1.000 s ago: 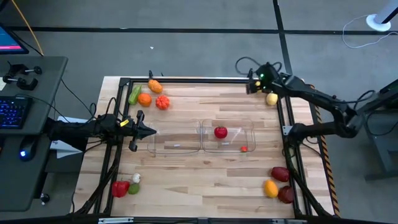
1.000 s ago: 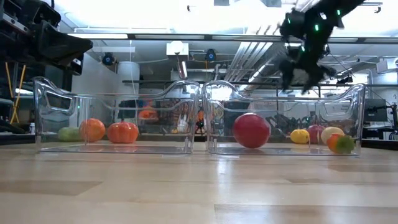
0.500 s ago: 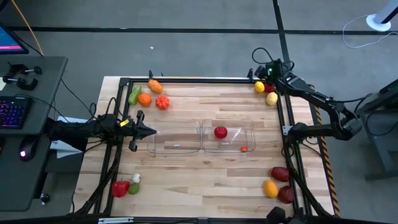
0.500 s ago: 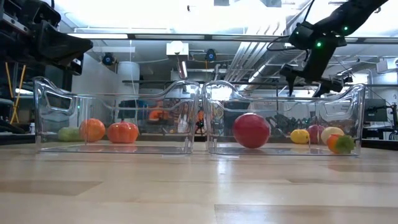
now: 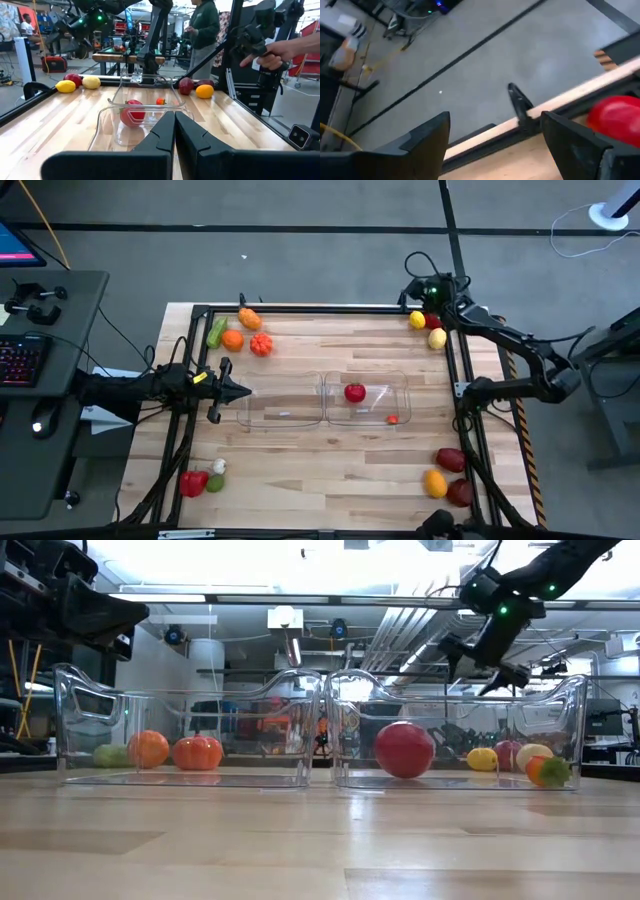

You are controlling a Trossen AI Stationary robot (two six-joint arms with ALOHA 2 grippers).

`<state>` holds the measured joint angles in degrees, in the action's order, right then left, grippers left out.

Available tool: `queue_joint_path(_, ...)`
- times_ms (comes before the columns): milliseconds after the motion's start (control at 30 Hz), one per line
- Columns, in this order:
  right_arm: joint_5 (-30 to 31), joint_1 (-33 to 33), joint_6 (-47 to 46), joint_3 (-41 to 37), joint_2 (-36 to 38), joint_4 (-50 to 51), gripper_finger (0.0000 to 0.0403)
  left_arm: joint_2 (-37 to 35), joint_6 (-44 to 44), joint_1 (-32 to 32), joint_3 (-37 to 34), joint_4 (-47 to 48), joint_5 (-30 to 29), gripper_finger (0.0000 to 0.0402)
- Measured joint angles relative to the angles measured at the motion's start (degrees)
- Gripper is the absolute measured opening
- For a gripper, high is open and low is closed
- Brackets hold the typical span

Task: Sort produce into baskets
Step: Put the red tomato into the right transparent bin

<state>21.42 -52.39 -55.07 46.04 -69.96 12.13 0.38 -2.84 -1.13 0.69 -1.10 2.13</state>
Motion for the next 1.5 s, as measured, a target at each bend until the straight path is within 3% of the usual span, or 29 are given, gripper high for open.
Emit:
queue_joint_path(167, 0.3, 0.7, 1.5, 0.0, -4.3, 0.2, 0.0320, 0.0, 0.0, 0.0, 0.0, 0.0, 0.0, 0.0000)
queue_joint_path(367, -0.4, -0.7, 2.4, 3.2, -10.1, 5.6, 0.0392, 0.0, 0.0, 0.0, 0.0, 0.0, 0.0, 0.0000)
queue_joint_path(467, 1.0, -1.4, 4.2, 8.3, -13.4, 15.2, 0.0387, 0.0, 0.0, 0.0, 0.0, 0.0, 0.0, 0.0000)
queue_joint_path(567, 6.2, -1.6, 0.6, 12.9, -15.8, 21.8, 0.0384, 0.0, 0.0, 0.0, 0.0, 0.0, 0.0, 0.0000)
queue_joint_path(667, 6.8, -1.6, -2.2, 16.5, -16.7, 26.8, 0.0383, 0.0, 0.0, 0.0, 0.0, 0.0, 0.0, 0.0000)
queue_joint_path(767, 9.2, -1.3, 0.2, 17.9, -17.1, 28.0, 0.0383, 0.0, 0.0, 0.0, 0.0, 0.0, 0.0, 0.0000)
queue_joint_path(1000, 9.9, -4.5, -9.3, 18.1, -21.6, 39.9, 0.0383, 0.0, 0.0, 0.0, 0.0, 0.0, 0.0, 0.0000)
queue_joint_path(1200, 9.8, -4.2, -11.9, 18.1, -24.8, 38.2, 0.0383, 0.0, 0.0, 0.0, 0.0, 0.0, 0.0, 0.0000)
queue_joint_path(1500, 14.8, -4.6, -16.3, 18.1, -26.8, 37.6, 0.0383, 0.0, 0.0, 0.0, 0.0, 0.0, 0.0, 0.0000)
